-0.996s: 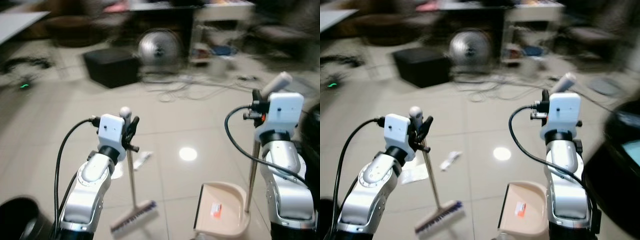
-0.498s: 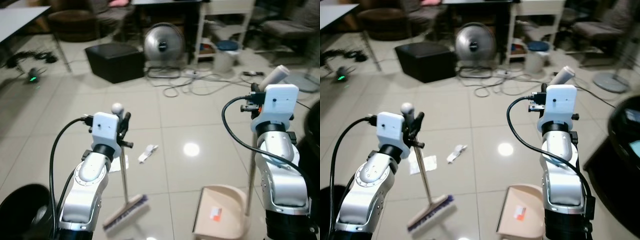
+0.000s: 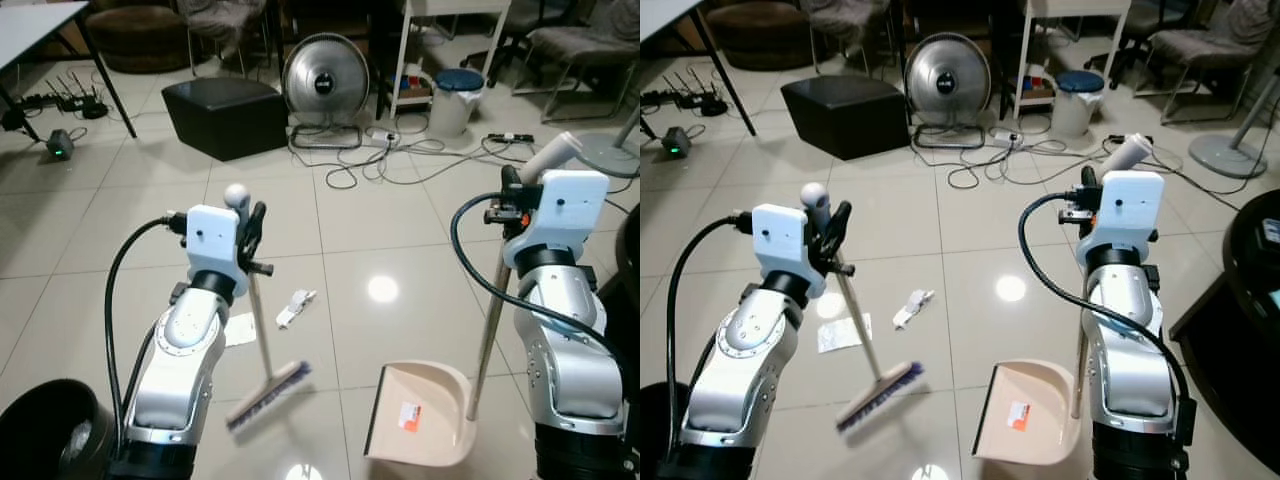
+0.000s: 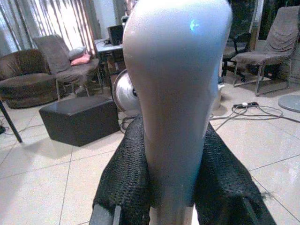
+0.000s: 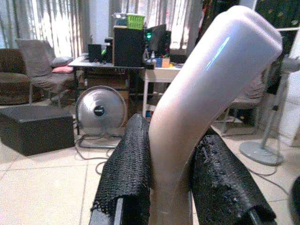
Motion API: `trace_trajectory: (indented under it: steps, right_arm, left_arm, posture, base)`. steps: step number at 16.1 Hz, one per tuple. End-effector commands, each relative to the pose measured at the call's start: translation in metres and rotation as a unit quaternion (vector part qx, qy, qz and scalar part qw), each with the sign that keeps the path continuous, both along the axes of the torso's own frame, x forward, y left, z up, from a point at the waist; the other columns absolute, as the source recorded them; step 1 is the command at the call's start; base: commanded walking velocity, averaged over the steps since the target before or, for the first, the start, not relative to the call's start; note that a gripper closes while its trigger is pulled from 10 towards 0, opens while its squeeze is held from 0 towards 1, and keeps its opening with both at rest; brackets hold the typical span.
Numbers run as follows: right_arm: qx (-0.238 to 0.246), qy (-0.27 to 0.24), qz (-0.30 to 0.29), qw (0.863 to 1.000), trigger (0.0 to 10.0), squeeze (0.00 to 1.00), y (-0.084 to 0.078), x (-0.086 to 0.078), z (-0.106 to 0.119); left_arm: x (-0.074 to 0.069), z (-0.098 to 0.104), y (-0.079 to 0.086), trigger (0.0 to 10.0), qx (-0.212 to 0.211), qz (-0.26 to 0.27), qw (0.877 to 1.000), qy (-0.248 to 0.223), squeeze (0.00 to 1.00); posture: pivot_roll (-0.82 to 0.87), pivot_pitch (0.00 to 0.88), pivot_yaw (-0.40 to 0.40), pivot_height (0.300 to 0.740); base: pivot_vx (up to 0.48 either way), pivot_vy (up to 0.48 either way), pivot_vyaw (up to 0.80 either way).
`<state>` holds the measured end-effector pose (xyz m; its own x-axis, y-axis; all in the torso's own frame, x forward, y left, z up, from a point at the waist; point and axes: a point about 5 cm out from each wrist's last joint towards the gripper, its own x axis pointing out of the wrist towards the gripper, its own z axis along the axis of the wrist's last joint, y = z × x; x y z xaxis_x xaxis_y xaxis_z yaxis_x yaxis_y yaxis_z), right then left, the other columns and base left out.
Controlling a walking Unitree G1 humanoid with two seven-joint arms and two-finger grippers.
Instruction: Sweep floor
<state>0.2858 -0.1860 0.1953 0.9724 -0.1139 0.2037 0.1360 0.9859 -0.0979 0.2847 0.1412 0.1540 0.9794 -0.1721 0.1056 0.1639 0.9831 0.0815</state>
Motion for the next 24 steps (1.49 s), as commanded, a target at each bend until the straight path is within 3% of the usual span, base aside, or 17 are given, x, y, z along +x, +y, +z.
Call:
trace_trajectory:
  steps: [1, 14, 18, 24]
  right_arm:
    - [0.000, -0.027, 0.014, 1.000, 10.0, 0.00, 0.0026, -0.0019, 0.0105]
    - [-0.013, -0.023, 0.025, 0.999, 10.0, 0.00, 0.0004, -0.0004, 0.0096]
    - [-0.012, -0.021, 0.023, 0.999, 10.0, 0.00, 0.0013, -0.0007, 0.0080]
    - [-0.004, -0.022, 0.012, 1.000, 10.0, 0.00, -0.0026, -0.0035, 0.0043]
  left_arm:
    - [0.0016, 0.0108, 0.0036, 10.0, 0.002, 0.009, 1.000, -0.026, 0.00]
    - [0.0034, 0.0115, 0.0089, 10.0, 0.004, 0.021, 0.999, -0.029, 0.00]
    - [0.0043, 0.0118, 0.0093, 10.0, 0.006, 0.020, 0.999, -0.031, 0.00]
    - [0.0081, 0.0114, 0.0066, 10.0, 0.010, 0.010, 0.999, -0.031, 0.00]
  posture:
    - [-0.02, 0.016, 0.033, 0.740]
    - [-0.01, 0.014, 0.030, 0.740]
    - [-0.01, 0.011, 0.032, 0.740]
    - [-0.02, 0.000, 0.049, 0.740]
  base:
    - [0.420, 0.000, 0.00]
    - [0.420, 0.000, 0.00]
    - [0.421, 0.000, 0.71]
    - [0.421, 0.000, 0.00]
